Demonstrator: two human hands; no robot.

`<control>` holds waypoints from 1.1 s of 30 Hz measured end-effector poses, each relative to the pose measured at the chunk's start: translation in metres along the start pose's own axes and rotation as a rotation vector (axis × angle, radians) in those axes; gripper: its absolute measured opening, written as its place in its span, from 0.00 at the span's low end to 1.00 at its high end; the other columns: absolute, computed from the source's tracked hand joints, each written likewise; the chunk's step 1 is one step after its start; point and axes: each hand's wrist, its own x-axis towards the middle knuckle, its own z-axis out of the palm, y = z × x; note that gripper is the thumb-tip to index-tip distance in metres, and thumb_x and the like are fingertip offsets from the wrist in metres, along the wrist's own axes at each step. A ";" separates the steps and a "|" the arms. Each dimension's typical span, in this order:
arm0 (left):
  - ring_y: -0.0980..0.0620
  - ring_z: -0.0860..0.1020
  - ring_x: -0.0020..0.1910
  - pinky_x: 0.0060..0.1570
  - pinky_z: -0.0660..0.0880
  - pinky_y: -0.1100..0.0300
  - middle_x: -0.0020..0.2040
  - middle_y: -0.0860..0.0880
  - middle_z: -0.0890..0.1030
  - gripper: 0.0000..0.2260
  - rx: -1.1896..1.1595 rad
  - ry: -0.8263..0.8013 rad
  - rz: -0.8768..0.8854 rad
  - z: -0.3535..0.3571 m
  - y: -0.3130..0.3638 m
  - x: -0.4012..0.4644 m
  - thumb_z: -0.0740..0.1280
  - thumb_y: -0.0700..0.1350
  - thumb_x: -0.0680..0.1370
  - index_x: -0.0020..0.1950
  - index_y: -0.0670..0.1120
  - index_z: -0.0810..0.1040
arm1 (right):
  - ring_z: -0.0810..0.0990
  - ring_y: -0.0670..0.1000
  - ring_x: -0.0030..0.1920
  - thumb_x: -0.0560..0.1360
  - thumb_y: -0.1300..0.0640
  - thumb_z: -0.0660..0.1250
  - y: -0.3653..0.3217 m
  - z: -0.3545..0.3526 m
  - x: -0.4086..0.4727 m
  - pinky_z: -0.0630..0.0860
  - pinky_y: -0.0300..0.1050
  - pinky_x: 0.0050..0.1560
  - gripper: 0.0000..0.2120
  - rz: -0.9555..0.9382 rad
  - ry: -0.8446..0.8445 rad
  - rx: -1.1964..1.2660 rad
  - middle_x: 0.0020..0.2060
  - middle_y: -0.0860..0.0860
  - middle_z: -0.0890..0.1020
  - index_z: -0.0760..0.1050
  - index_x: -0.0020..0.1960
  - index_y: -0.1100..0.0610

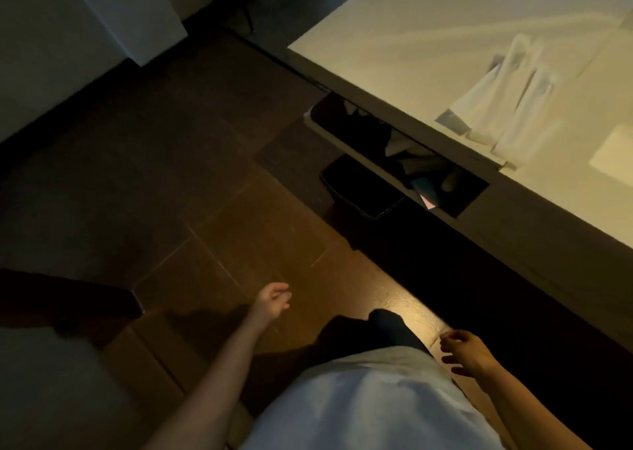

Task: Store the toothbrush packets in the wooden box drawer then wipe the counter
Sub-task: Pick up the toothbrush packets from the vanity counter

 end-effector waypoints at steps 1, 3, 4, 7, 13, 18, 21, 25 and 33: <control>0.48 0.77 0.52 0.39 0.70 0.65 0.64 0.40 0.76 0.13 0.003 -0.019 0.012 -0.003 0.011 0.010 0.62 0.39 0.79 0.63 0.43 0.72 | 0.77 0.59 0.47 0.79 0.61 0.59 -0.003 0.001 0.003 0.74 0.57 0.55 0.10 0.024 0.009 0.020 0.48 0.60 0.77 0.71 0.58 0.64; 0.53 0.77 0.47 0.37 0.69 0.64 0.63 0.42 0.76 0.10 0.008 -0.052 0.016 -0.005 0.031 0.030 0.63 0.41 0.78 0.59 0.47 0.73 | 0.77 0.57 0.45 0.79 0.60 0.58 -0.013 0.001 0.012 0.74 0.55 0.51 0.12 0.064 0.016 0.060 0.47 0.59 0.77 0.70 0.59 0.65; 0.54 0.76 0.46 0.37 0.69 0.63 0.63 0.43 0.76 0.09 0.020 -0.063 0.010 -0.004 0.041 0.039 0.63 0.41 0.78 0.57 0.49 0.73 | 0.77 0.57 0.45 0.79 0.60 0.59 -0.020 0.000 0.019 0.74 0.54 0.49 0.12 0.077 0.016 0.078 0.47 0.59 0.77 0.70 0.60 0.65; 0.52 0.76 0.50 0.39 0.70 0.62 0.64 0.42 0.75 0.10 0.053 -0.094 0.012 0.003 0.068 0.064 0.62 0.41 0.78 0.59 0.49 0.73 | 0.77 0.58 0.45 0.79 0.61 0.59 -0.053 -0.008 0.040 0.73 0.53 0.48 0.12 0.068 0.016 0.103 0.47 0.59 0.77 0.71 0.59 0.66; 0.46 0.73 0.53 0.42 0.70 0.63 0.65 0.35 0.73 0.16 0.131 -0.107 0.017 0.027 0.110 0.089 0.61 0.38 0.79 0.66 0.37 0.69 | 0.76 0.56 0.39 0.77 0.64 0.59 -0.136 -0.036 0.071 0.70 0.47 0.39 0.10 -0.041 -0.029 0.021 0.44 0.60 0.76 0.71 0.57 0.66; 0.49 0.73 0.46 0.34 0.66 0.65 0.57 0.38 0.76 0.16 0.210 -0.137 -0.034 0.040 0.130 0.105 0.60 0.38 0.79 0.67 0.37 0.68 | 0.76 0.53 0.37 0.77 0.64 0.59 -0.180 -0.045 0.081 0.69 0.47 0.39 0.08 -0.120 -0.017 -0.004 0.42 0.59 0.77 0.74 0.53 0.66; 0.52 0.72 0.38 0.37 0.67 0.62 0.40 0.45 0.75 0.15 0.288 -0.142 -0.050 0.043 0.139 0.123 0.60 0.34 0.78 0.65 0.33 0.68 | 0.76 0.53 0.36 0.77 0.63 0.60 -0.191 -0.045 0.081 0.69 0.46 0.37 0.08 -0.098 0.000 0.010 0.40 0.58 0.77 0.74 0.52 0.66; 0.46 0.74 0.50 0.48 0.72 0.58 0.54 0.36 0.77 0.14 0.418 -0.235 0.033 0.042 0.174 0.137 0.61 0.34 0.78 0.63 0.32 0.70 | 0.76 0.57 0.48 0.77 0.63 0.61 -0.200 -0.043 0.071 0.70 0.44 0.44 0.12 -0.060 0.039 0.002 0.52 0.62 0.79 0.74 0.58 0.65; 0.58 0.76 0.49 0.45 0.72 0.74 0.51 0.51 0.77 0.14 0.562 -0.453 0.654 0.065 0.319 0.093 0.64 0.37 0.77 0.62 0.43 0.74 | 0.78 0.41 0.49 0.75 0.55 0.65 -0.262 -0.080 -0.003 0.75 0.34 0.49 0.13 -0.401 0.178 -0.097 0.49 0.42 0.80 0.74 0.58 0.46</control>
